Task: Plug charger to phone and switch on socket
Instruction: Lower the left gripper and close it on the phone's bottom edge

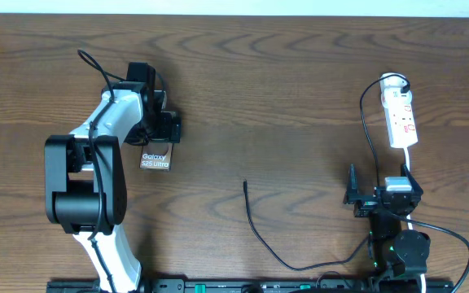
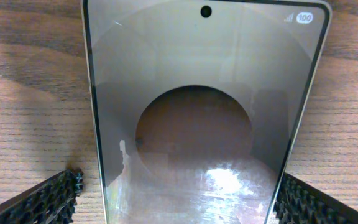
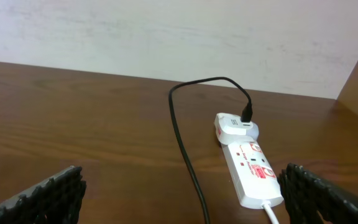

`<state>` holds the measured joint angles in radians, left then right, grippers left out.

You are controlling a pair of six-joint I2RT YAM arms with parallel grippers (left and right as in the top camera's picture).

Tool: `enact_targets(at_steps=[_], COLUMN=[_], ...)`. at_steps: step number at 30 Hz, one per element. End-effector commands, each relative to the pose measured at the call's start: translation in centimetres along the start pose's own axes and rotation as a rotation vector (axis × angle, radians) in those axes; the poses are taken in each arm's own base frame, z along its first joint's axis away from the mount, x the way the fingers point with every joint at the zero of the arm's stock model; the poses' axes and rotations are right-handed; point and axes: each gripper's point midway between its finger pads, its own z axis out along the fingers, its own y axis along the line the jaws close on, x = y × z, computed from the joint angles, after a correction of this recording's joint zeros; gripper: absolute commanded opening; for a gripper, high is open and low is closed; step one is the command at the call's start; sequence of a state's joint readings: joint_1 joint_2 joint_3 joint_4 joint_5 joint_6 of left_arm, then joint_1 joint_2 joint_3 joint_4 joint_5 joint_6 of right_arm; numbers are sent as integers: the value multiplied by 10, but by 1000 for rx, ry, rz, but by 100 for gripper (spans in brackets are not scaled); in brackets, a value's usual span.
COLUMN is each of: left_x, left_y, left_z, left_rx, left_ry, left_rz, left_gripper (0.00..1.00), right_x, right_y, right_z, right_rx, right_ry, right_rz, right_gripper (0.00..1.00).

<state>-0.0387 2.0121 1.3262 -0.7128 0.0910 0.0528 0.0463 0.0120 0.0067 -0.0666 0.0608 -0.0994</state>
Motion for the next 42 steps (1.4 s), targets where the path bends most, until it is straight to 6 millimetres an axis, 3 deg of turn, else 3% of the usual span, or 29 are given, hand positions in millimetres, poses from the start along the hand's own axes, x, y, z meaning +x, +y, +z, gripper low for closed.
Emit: enact_targets(at_steps=[1, 42], left_x=[12, 18], left_y=[1, 1], left_z=[9, 15], left_rx=[1, 1], left_ry=[36, 42], left_rz=[4, 4], left_gripper=[98, 98], right_x=[0, 0], right_y=[0, 0], right_z=[0, 0], right_rx=[3, 3], right_ry=[0, 0], right_rz=[-14, -14], right_gripper=[99, 99])
